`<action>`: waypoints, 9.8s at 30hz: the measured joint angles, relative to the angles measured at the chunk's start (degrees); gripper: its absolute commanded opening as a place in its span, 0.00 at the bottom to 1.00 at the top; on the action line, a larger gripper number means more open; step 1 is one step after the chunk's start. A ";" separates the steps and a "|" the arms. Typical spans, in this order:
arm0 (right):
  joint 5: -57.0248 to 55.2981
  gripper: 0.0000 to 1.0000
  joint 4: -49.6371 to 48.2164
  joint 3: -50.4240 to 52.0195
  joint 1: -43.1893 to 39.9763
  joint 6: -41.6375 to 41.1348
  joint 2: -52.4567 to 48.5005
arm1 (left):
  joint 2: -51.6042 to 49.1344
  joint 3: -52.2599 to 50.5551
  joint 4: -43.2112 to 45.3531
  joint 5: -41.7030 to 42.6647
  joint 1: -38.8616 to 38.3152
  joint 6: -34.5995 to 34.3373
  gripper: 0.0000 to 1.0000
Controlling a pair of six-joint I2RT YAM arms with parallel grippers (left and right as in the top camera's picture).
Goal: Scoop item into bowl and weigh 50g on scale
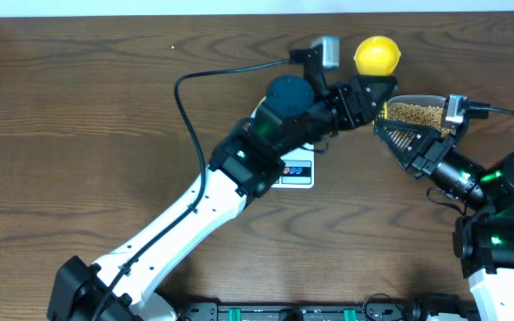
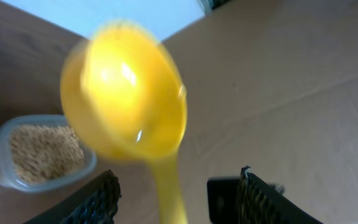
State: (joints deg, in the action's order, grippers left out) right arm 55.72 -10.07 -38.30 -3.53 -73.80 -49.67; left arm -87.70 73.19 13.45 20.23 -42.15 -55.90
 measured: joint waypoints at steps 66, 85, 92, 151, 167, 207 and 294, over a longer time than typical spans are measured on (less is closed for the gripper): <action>-10.73 0.01 19.47 -0.11 7.58 46.27 -0.09 | 0.00 -0.02 -13.70 -11.32 3.76 3.87 0.32; -7.89 0.02 18.64 -0.11 7.63 46.47 -0.09 | 0.00 -0.02 -14.73 -11.61 3.76 3.87 0.23; -8.15 0.02 18.64 -0.11 7.63 46.47 -0.09 | 0.00 -0.02 -14.73 -11.63 3.76 3.87 0.21; -11.89 0.24 6.80 -0.11 7.63 32.52 -0.09 | 0.00 -0.02 -14.82 -11.06 2.93 -10.27 0.08; -13.53 0.16 6.05 -0.11 7.63 32.13 -0.09 | 0.00 -0.02 -15.17 -9.62 2.93 -10.38 0.07; -14.45 0.01 5.01 -0.11 7.63 30.16 -0.09 | 0.00 -0.02 -16.50 -8.02 2.93 -15.61 0.46; -1.09 0.01 5.86 -3.32 5.18 20.17 -0.11 | 8.39 -0.02 -27.82 -4.07 4.42 12.33 0.36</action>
State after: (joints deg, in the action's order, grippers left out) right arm 54.63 -4.21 -41.63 1.65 -53.63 -49.78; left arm -79.31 73.17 -14.37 16.16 -37.74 -43.57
